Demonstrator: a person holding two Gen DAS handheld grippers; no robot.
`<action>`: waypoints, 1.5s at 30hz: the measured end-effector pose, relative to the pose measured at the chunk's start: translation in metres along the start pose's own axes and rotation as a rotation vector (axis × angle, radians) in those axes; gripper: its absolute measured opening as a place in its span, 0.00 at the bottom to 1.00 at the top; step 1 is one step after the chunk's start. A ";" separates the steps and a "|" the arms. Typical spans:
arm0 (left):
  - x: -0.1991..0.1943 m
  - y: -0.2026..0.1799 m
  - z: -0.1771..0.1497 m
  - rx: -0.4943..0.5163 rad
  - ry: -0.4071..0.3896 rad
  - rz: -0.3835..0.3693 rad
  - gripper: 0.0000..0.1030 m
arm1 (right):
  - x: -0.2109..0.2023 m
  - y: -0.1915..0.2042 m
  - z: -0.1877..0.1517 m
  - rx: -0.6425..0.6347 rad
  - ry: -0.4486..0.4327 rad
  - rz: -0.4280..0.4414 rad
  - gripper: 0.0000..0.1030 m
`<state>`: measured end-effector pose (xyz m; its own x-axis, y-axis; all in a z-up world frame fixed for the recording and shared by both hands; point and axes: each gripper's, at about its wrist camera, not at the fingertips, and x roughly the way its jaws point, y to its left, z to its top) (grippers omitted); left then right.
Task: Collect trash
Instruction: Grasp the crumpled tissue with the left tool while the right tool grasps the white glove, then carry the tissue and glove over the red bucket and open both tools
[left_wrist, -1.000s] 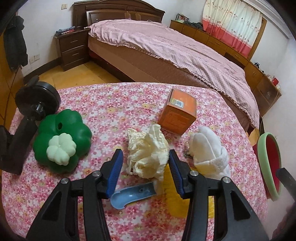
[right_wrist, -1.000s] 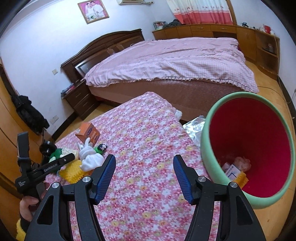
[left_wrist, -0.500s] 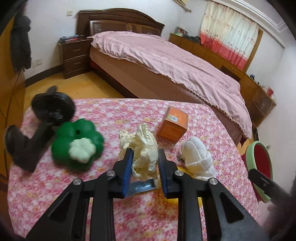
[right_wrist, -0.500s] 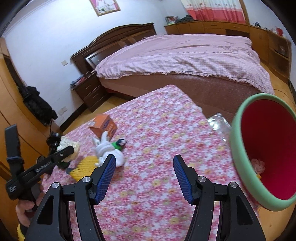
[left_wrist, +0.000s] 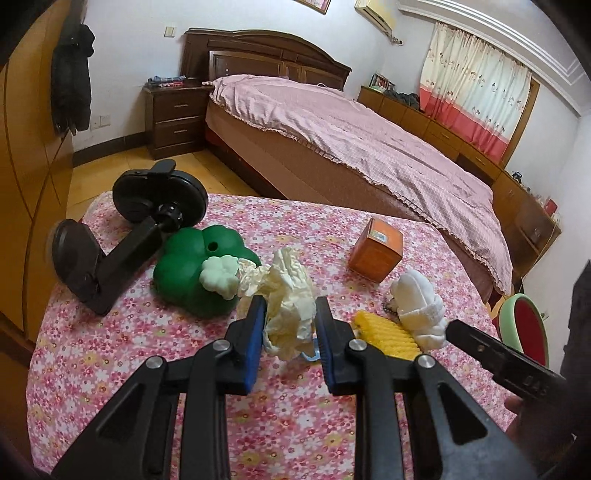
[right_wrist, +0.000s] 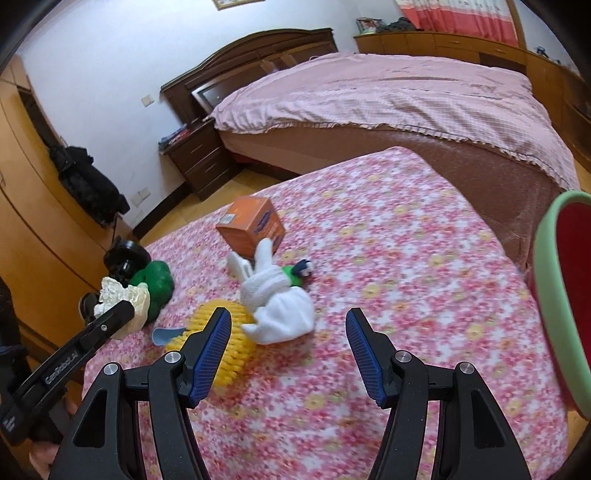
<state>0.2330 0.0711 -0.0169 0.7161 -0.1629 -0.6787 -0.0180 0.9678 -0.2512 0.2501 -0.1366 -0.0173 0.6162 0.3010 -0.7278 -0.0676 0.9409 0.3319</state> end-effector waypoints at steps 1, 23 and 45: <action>-0.001 0.001 -0.001 0.002 -0.003 0.002 0.26 | 0.004 0.002 0.000 -0.005 0.005 0.006 0.64; -0.003 0.007 -0.004 -0.031 0.000 -0.027 0.26 | -0.019 0.002 -0.019 0.005 -0.049 0.012 0.17; -0.054 -0.082 -0.008 0.146 -0.065 -0.198 0.26 | -0.151 -0.076 -0.055 0.192 -0.245 -0.058 0.18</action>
<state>0.1903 -0.0007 0.0344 0.7392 -0.3443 -0.5789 0.2250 0.9363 -0.2696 0.1191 -0.2450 0.0346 0.7870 0.1796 -0.5903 0.1080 0.9018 0.4184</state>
